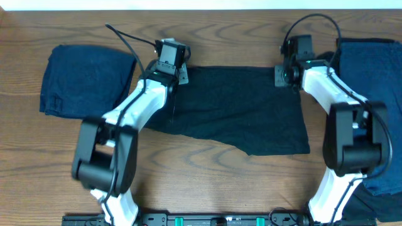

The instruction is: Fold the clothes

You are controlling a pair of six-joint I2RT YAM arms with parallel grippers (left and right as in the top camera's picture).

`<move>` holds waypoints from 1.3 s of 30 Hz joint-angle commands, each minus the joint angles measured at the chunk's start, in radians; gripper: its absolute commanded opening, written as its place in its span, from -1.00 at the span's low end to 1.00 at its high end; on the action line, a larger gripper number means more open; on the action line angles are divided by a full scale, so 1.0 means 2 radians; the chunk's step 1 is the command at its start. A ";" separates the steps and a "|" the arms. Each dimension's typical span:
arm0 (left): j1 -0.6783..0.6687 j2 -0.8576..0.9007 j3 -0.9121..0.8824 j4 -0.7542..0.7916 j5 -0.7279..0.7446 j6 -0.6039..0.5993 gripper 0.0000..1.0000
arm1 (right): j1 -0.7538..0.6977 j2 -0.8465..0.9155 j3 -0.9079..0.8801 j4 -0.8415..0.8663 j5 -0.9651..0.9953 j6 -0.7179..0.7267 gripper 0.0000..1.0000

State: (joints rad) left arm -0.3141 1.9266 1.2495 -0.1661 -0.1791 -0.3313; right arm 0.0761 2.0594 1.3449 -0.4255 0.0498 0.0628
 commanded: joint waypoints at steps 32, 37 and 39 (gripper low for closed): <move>0.028 -0.166 -0.040 -0.360 0.030 -0.035 -0.56 | 0.033 -0.215 -0.121 -0.293 -0.104 0.140 -0.97; 0.028 -0.140 -0.045 -0.349 0.032 -0.035 -0.56 | 0.028 -0.215 -0.214 -0.214 -0.102 0.145 -0.97; 0.028 -0.123 -0.045 -0.340 0.032 -0.037 -0.56 | 0.023 -0.215 -0.248 -0.178 -0.102 0.153 -0.97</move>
State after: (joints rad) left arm -0.2588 1.6424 1.1679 -0.8551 -0.1265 -0.3931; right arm 0.1349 1.6238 0.9112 -0.8192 -0.1501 0.3309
